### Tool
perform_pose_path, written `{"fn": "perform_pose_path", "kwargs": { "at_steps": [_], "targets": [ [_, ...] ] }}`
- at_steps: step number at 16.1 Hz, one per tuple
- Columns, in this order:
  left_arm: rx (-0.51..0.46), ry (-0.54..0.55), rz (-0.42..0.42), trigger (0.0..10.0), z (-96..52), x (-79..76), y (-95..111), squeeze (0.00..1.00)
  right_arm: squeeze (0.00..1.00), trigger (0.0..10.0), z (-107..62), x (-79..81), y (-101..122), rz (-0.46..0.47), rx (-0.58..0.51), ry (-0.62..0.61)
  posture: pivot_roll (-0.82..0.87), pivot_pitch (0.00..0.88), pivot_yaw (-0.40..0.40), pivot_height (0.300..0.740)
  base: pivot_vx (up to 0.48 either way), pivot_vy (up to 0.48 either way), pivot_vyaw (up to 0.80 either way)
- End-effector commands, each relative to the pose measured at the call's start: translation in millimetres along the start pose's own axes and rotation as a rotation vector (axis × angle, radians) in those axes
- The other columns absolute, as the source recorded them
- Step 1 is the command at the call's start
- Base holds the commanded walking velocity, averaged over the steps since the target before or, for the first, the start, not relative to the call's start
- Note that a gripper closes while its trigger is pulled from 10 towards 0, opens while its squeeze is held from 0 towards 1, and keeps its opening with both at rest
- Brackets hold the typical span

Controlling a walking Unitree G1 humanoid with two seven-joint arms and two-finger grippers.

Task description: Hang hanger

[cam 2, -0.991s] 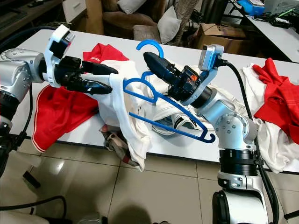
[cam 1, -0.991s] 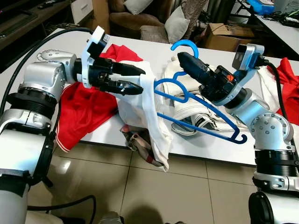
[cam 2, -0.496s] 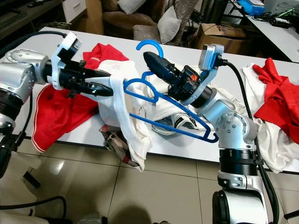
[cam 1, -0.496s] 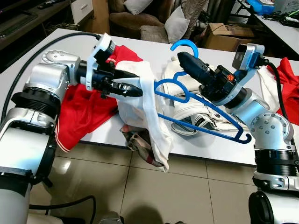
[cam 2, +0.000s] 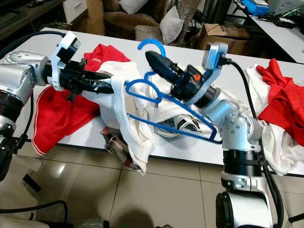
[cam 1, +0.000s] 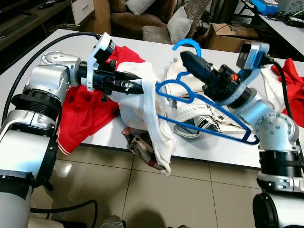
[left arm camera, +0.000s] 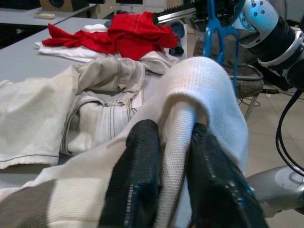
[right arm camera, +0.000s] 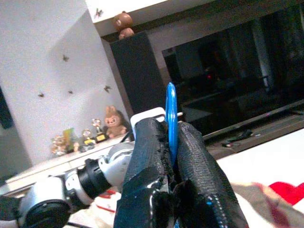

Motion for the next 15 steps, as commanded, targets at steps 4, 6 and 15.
{"fn": "perform_pose_path", "kwargs": {
  "at_steps": [4, 6, 15],
  "targets": [
    [-0.053, 0.046, 0.013, 0.0, -3.2, 3.9, 4.7, 0.00, 1.00, 10.0, -6.6, -26.8, 14.4, -0.077, -0.048, -0.219, -0.03, 0.000, -0.032, 0.740, 0.000, 0.000, 0.00],
    [-0.093, 0.207, 0.012, 0.0, -8.0, 16.8, 6.4, 0.00, 1.00, 10.0, -17.7, -40.6, 27.4, -0.108, -0.095, -0.335, -0.03, 0.000, -0.032, 0.740, 0.000, 0.000, 0.00],
    [-0.212, 0.429, 0.072, 0.0, -27.8, 29.2, 18.7, 0.00, 1.00, 10.0, -34.2, 9.3, -1.7, -0.160, 0.111, -0.147, -0.04, 0.000, -0.021, 0.740, 0.000, 0.000, 0.00]
  ]
}}
Point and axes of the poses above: a point about 5 cm out from each wrist's last joint towards the gripper, its own z axis pointing out of the wrist towards the gripper, its own y axis along the axis of the wrist's last joint, x = y × z, the point moved 2 cm from there along z, pointing out of the wrist towards the gripper, and after that the axes turned 5 degrees about -z, right-handed, at the moved point
